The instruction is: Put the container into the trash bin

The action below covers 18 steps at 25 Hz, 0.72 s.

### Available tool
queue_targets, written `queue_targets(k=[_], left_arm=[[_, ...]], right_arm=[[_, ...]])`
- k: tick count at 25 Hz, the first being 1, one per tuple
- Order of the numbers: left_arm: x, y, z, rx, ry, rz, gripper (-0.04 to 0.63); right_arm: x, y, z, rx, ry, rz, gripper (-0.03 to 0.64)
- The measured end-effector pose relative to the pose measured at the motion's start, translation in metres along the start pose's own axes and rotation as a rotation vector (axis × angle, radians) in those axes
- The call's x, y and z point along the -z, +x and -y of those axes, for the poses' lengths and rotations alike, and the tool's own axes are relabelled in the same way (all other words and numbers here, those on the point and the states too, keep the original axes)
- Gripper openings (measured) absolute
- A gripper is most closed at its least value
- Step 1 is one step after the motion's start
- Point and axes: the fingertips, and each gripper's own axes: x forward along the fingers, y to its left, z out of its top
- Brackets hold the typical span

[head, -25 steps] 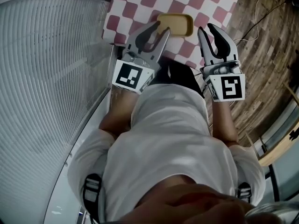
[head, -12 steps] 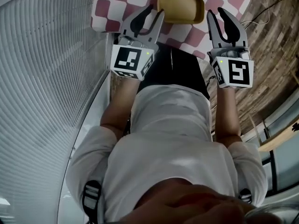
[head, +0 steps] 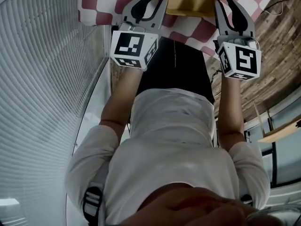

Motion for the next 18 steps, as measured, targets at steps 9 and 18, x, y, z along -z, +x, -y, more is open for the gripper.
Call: queue_targets(k=[9,18], left_arm=[[0.027,0.021,-0.01,-0.002,-0.06,-0.044,0.123],[0.035,0.026,-0.007,-0.037,-0.072,-0.03,0.083]], right_arm=[[0.039,0.024,0.003,0.003,0.03,-0.079,0.14],[0.054,0.026,0.003,0.034,0.071,-0.088,0.07]])
